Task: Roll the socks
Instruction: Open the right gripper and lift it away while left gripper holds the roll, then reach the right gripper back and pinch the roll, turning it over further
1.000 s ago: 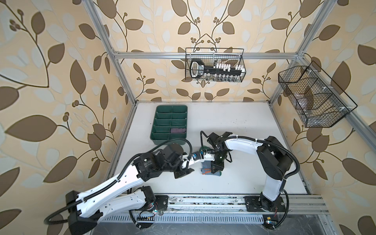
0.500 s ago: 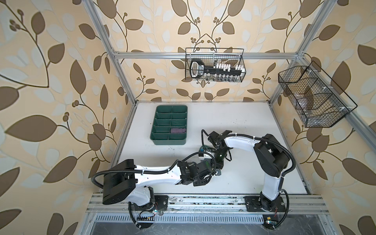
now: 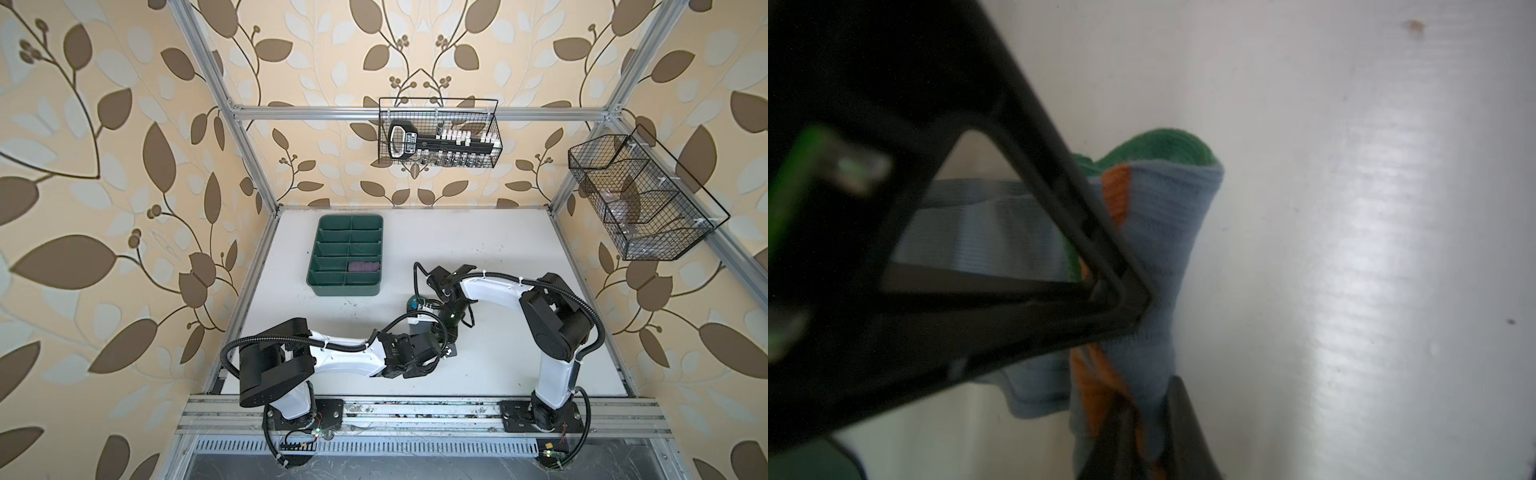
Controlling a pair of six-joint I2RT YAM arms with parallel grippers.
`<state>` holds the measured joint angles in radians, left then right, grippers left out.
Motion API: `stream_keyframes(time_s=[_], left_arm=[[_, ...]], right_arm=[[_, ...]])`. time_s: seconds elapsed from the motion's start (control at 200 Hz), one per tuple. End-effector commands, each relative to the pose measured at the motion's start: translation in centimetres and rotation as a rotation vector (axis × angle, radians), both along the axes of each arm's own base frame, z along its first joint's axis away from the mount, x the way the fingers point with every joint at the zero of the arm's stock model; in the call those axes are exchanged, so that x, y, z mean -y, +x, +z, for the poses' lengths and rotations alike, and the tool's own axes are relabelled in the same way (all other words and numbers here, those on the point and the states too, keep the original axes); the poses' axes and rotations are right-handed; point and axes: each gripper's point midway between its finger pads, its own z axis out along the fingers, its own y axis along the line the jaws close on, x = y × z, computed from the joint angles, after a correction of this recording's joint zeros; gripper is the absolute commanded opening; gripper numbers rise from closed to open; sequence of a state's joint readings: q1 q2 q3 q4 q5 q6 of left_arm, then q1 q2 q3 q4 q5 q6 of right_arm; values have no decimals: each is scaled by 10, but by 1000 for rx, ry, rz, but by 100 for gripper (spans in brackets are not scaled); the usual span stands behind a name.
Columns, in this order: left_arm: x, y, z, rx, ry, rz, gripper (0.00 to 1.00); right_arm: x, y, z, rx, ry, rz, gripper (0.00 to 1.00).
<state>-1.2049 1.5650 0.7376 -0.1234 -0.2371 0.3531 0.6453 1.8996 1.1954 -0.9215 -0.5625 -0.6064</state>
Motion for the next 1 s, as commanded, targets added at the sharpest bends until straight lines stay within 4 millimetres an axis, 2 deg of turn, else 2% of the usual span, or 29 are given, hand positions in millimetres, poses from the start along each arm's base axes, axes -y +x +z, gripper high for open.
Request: stream_keyframes(time_s=[0.0,0.055,0.14,0.205,0.245,0.32,0.365,0.435,0.485,0.535,0.58,0.705,0.865,0.995], left_arm=[[-1,-6,-13,-55,14,17,2],[-1,-7,-12,-64,10,16,0],[-2,-10,-10,-89,-1,11,0],[-2,-13,-9,-130,-8,1,0],[-2,-14,-7,-154,-12,0,0],[-1,-20,-5,-249,-27,-21,0],[-1,-20,-2,-305,-32,-19,0],[0,-24,2,-444,-45,-24,0],[0,-25,4,-532,-50,-24,0],[-1,-23,5,-594,-49,-13,0],[-2,-24,7,-662,-54,-15,0],[-5,-21,11,-831,-53,2,0],[-6,-3,11,-900,-93,72,0],[-9,8,13,-890,-110,105,0]], right_arm=[[-5,7,10,66,67,-1,5],[-4,14,17,111,87,-26,10],[3,35,31,249,106,-105,27],[14,55,52,380,141,-181,39],[24,69,67,467,153,-251,43],[52,97,92,624,152,-422,48],[79,116,110,724,142,-573,49],[116,129,139,840,156,-751,49],[140,132,156,922,166,-857,49],[154,126,174,1003,195,-899,49],[159,118,184,1065,219,-889,49],[134,77,186,1145,320,-626,47],[96,22,142,1186,252,-143,48],[71,1,114,1281,163,114,49]])
